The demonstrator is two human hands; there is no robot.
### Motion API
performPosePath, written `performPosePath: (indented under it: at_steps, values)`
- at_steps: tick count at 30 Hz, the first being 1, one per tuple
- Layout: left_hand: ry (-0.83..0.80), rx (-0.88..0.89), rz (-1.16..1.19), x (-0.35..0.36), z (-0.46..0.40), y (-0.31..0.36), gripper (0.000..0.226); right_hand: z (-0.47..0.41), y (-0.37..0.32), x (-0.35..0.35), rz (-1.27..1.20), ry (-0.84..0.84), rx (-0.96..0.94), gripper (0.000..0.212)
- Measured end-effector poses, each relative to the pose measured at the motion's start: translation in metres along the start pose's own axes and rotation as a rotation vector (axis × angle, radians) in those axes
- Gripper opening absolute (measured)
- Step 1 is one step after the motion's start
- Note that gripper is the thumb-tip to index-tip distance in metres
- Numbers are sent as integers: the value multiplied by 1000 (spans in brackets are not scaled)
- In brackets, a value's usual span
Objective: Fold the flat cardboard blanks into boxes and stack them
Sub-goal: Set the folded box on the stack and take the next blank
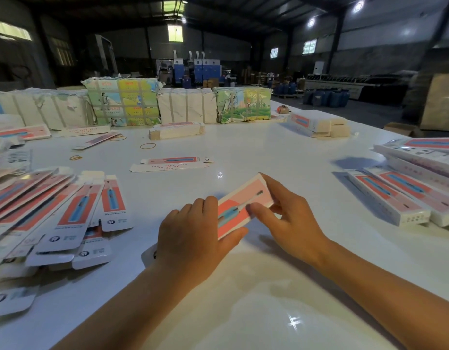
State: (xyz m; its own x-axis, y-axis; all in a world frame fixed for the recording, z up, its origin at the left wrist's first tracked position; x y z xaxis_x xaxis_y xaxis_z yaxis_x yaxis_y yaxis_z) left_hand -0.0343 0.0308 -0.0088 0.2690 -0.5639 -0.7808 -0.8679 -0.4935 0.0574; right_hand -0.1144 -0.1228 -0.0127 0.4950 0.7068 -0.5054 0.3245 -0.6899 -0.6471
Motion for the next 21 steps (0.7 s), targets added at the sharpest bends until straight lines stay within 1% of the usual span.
performPosePath:
  at_steps: [3, 4, 6, 7, 8, 9, 11, 13, 14, 15, 17, 19, 21]
  values:
    - [-9, 48, -27, -1, -2, -7, 64, -1, 5, 0, -22, -57, 34, 34]
    - [-22, 68, -44, -2, -2, -12, 62, -1, 8, 0, -9, -76, 53, 39]
    - [-52, 108, -91, -4, -3, -19, 58, 0, 14, -3, 45, -112, 84, 64]
    - [-63, 122, -112, -5, -3, -22, 56, 0, 16, -5, 101, -136, 63, 73]
    - [-81, 133, -124, -6, -2, -25, 55, 0, 17, -6, 183, -166, 2, 78]
    - [-98, 144, -130, -5, -2, -26, 55, 0, 16, -6, 286, -196, -90, 76]
    - [-129, 174, -122, -3, 0, -28, 56, -1, 15, -4, 485, -235, -261, 60]
    - [-95, 207, -113, 1, 1, -31, 60, -4, 15, -1, 607, -268, -331, 51]
    - [-65, 218, -121, 3, 1, -31, 63, -4, 16, 0, 644, -284, -335, 51]
    - [-29, 231, -145, 4, 1, -31, 62, -5, 18, 0, 665, -291, -324, 52]
    - [45, 279, -156, 7, -2, -28, 53, -6, 22, -7, 685, -265, -256, 54]
    - [64, 349, -36, 15, -3, -21, 48, -11, 27, -27, 721, -183, -154, 54]
    - [20, 418, 127, 30, -4, -16, 43, -22, 34, -66, 751, -27, -19, 47]
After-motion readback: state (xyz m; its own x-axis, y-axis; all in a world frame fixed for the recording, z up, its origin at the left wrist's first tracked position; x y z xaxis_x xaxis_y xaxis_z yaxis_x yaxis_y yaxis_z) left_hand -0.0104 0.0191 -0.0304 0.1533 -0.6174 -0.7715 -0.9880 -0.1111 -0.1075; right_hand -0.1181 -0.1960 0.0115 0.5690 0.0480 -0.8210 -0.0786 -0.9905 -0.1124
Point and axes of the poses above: each hand's wrist, its own z-axis away from the middle knuckle, its own x-axis out of the palm, y = z × x, the point moved 2 cm from there along -z, towards the middle knuckle, and after that the axes turned 7 degrees about -y, right-handed, at the moved point
